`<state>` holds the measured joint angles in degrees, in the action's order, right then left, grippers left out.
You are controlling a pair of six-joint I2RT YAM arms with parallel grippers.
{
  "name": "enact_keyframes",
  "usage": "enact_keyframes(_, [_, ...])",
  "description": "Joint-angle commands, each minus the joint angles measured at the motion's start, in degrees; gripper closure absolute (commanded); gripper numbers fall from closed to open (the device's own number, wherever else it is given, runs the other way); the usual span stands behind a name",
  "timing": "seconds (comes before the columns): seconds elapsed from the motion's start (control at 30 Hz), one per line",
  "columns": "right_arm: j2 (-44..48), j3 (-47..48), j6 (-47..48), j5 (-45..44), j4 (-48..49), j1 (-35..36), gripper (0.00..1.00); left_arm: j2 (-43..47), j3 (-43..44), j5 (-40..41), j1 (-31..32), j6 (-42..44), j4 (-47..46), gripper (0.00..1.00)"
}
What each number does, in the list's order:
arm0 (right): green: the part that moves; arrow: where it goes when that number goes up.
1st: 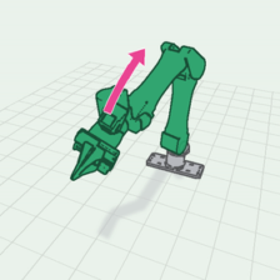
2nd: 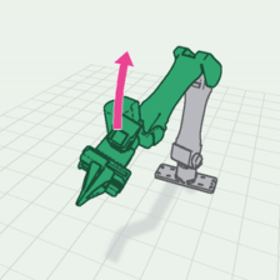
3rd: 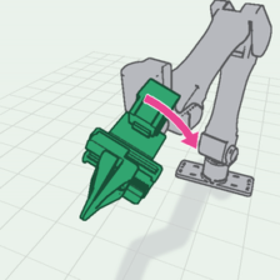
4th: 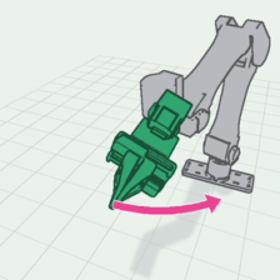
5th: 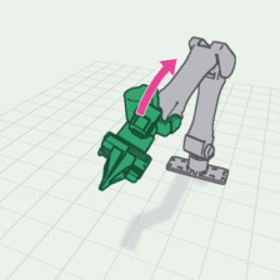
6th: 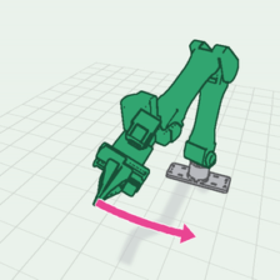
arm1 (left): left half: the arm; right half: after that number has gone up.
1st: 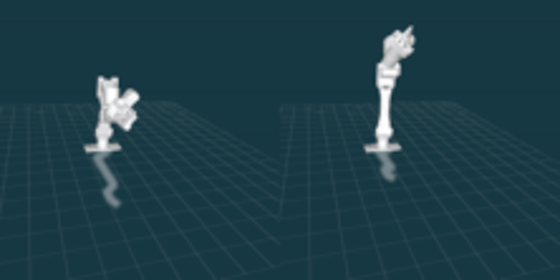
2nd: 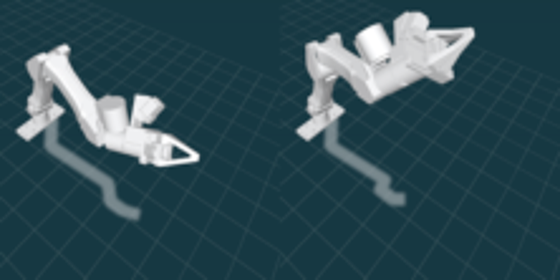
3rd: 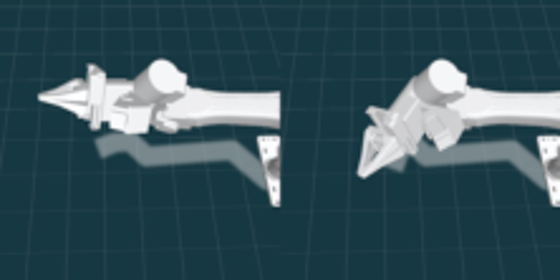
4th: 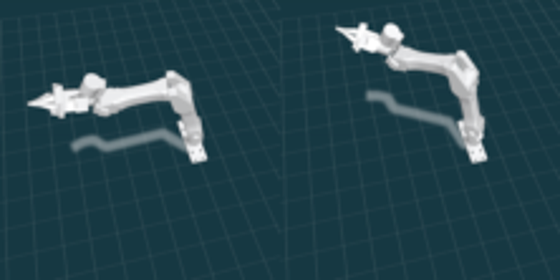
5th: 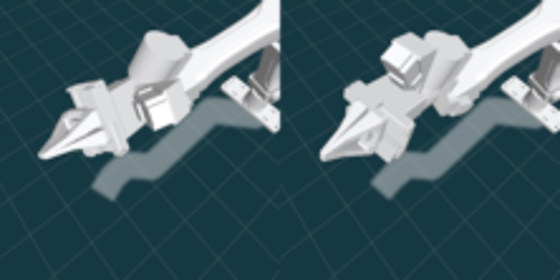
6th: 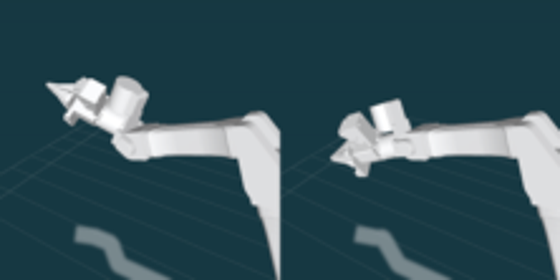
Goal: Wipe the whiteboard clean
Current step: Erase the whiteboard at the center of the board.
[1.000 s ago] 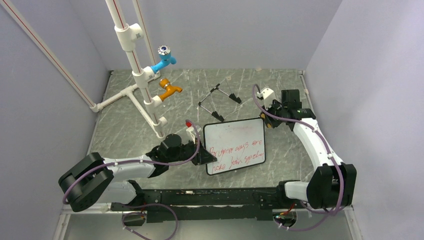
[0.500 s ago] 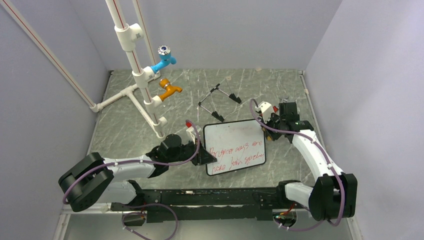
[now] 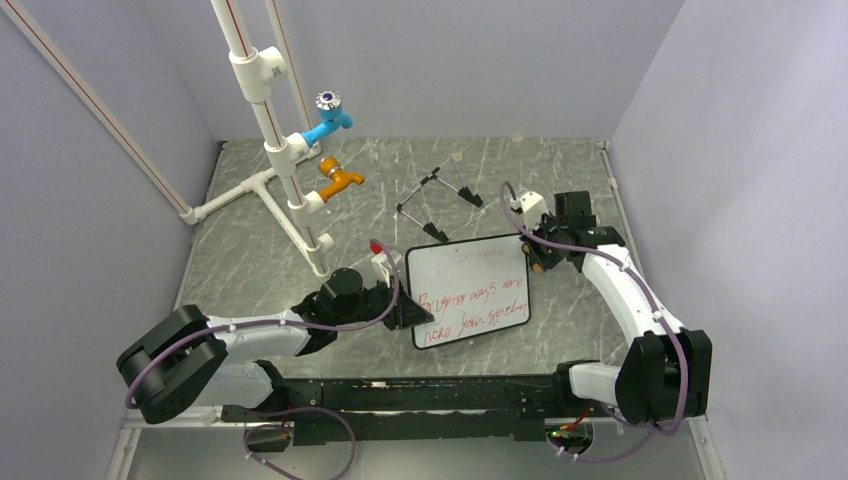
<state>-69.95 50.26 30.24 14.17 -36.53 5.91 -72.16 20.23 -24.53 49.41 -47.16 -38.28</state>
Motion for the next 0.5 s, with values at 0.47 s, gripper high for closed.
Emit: enact_keyframes(0.47, [0.52, 5.0, -2.54, -0.26, -1.67, -0.15, 1.0, 2.64, 0.3, -4.04, 0.47, 2.11, -9.43, 1.0])
